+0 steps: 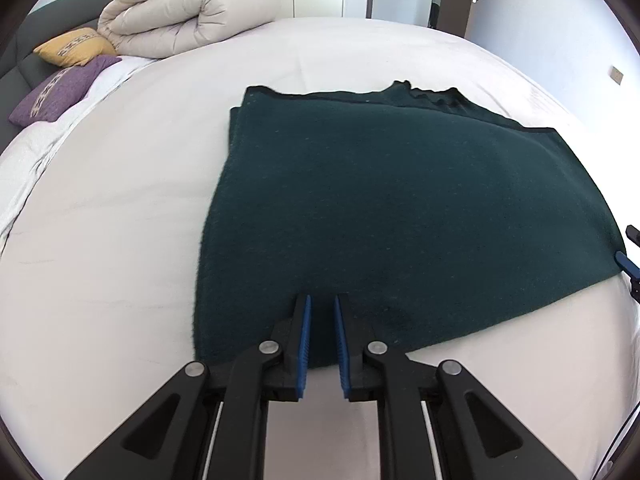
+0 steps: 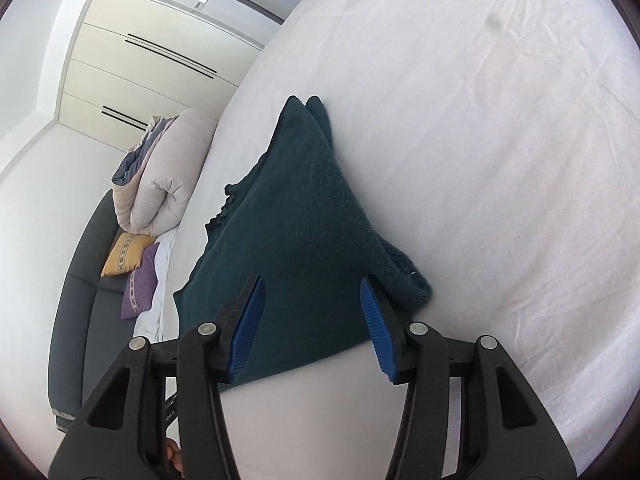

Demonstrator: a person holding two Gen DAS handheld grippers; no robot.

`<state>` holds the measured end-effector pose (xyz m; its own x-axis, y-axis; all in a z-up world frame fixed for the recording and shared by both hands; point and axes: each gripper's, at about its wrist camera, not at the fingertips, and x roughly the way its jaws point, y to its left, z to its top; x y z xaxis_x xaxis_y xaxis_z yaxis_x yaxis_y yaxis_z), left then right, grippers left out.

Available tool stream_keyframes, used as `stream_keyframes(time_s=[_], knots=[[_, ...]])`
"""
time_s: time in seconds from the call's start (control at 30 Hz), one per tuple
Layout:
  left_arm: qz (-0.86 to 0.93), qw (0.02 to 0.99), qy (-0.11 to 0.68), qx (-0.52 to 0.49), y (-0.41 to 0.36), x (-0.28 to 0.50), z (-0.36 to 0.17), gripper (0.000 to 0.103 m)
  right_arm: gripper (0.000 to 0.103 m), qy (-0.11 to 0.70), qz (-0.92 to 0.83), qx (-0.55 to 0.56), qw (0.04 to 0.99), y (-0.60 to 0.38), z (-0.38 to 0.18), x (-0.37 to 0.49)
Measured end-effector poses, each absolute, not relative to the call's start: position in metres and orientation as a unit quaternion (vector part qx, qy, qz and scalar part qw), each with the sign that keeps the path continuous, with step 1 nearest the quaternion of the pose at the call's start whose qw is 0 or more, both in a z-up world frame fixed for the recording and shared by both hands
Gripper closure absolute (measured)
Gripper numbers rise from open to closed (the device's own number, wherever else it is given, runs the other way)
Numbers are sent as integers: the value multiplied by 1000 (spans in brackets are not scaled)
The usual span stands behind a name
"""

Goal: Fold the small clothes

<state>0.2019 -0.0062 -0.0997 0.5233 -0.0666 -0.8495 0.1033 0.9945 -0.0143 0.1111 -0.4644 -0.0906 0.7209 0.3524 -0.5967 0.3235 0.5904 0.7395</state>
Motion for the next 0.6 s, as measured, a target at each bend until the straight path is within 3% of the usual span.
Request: stream_keyframes(time_s=[0.17, 0.23, 0.37, 0.5, 0.6], knots=[[-33, 876, 479, 29, 10, 192, -95, 89, 54, 371, -3, 455, 810, -465, -85, 102], [-12, 880, 473, 42, 15, 187, -91, 77, 54, 368, -6, 456, 810, -464, -81, 97], [-1, 883, 468, 43, 22, 184, -85, 76, 54, 361, 2, 451, 817, -461, -69, 89], [12, 888, 457, 43, 27, 180, -78, 51, 52, 353, 17, 445, 823, -457, -54, 84], [17, 889, 455, 44, 30, 180, -76, 48, 47, 348, 32, 435, 830, -449, -42, 83]])
